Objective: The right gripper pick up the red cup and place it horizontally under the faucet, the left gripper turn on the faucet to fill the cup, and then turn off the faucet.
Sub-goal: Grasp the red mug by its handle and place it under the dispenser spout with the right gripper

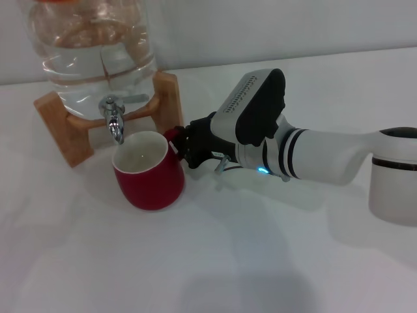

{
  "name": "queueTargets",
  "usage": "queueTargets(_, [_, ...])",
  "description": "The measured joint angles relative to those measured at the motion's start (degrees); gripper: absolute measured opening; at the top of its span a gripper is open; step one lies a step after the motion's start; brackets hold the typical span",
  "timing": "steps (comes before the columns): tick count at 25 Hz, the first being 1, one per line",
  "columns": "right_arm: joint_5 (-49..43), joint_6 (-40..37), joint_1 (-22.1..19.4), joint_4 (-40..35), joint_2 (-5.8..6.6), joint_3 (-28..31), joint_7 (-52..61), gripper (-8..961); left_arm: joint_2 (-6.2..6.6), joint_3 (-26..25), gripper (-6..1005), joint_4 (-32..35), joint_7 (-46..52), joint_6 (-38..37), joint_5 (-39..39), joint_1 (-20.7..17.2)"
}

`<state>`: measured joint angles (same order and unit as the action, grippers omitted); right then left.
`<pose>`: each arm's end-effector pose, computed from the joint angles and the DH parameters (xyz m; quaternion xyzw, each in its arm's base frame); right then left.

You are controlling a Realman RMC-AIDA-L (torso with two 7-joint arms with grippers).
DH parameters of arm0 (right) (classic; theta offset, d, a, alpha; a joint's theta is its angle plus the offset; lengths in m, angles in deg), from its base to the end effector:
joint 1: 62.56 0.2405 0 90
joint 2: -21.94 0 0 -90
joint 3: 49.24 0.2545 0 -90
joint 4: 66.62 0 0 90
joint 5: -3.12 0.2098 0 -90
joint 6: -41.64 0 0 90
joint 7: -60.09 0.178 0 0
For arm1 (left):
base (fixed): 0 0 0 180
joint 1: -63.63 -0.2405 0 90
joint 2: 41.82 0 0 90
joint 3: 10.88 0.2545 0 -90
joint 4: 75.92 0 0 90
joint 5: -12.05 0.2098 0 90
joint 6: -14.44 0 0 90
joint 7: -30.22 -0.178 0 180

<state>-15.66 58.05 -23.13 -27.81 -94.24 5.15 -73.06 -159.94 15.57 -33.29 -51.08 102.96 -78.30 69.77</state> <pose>0.1658 0.4142 -0.1453 -0.9215 0.1529 0.1454 0.3259 -0.3610 0.2645 0.0919 -0.6873 -0.4678 -0.4384 0.3415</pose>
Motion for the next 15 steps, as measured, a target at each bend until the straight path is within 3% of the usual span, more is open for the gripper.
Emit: queueTargets(15, [0.07,-0.16,-0.47,0.65,0.00,-0.50,-2.93,101,-0.01,0.00,801,0.00,0.00,0.10,-0.10,0.06])
